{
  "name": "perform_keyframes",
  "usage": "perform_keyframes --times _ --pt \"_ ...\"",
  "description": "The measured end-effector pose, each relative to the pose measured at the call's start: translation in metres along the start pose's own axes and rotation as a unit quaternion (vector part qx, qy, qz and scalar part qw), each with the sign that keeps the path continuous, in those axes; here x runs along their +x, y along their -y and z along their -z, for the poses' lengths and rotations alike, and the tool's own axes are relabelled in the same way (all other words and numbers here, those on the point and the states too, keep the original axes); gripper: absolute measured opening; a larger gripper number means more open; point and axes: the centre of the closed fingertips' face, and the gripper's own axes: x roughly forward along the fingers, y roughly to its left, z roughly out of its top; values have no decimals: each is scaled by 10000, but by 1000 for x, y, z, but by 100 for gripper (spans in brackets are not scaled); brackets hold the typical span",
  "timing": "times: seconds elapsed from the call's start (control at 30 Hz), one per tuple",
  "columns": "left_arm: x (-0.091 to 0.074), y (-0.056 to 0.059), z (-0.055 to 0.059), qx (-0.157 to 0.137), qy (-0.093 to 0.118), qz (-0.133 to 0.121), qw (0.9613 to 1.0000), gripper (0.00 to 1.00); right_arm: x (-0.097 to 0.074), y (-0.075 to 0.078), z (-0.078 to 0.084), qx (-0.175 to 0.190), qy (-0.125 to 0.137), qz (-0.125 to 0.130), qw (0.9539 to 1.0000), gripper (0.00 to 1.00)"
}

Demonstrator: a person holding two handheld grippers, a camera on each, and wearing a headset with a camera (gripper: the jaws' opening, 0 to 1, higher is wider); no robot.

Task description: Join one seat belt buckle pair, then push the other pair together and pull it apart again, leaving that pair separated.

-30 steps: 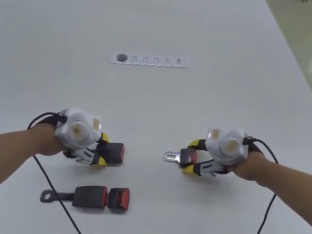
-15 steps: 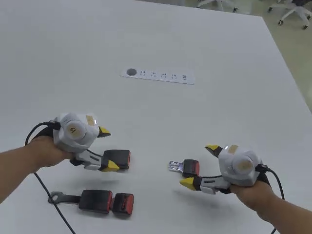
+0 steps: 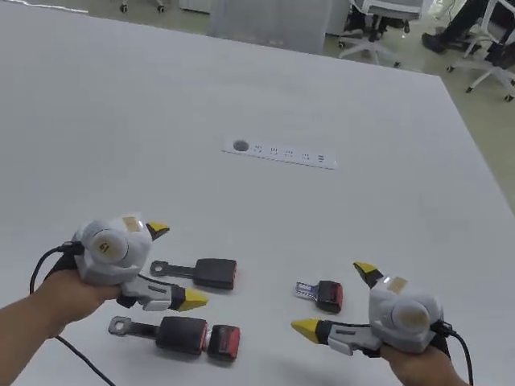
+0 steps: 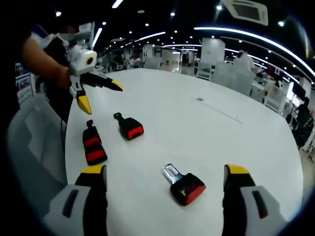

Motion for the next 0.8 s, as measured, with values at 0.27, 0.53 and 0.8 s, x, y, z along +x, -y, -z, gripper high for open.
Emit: perform_keyframes --times 0.27,0.53,0.8 --pt "-21 16 13 159 33 64 9998 100 -13 -18 -7 18 202 99 9997 100" --pt "-44 21 20 101 195 -66 9997 100 -27 -38 4 78 243 113 9996 100" --pt "-62 29 24 -5 256 -184 9995 100 -37 -48 15 74 220 130 9996 100"
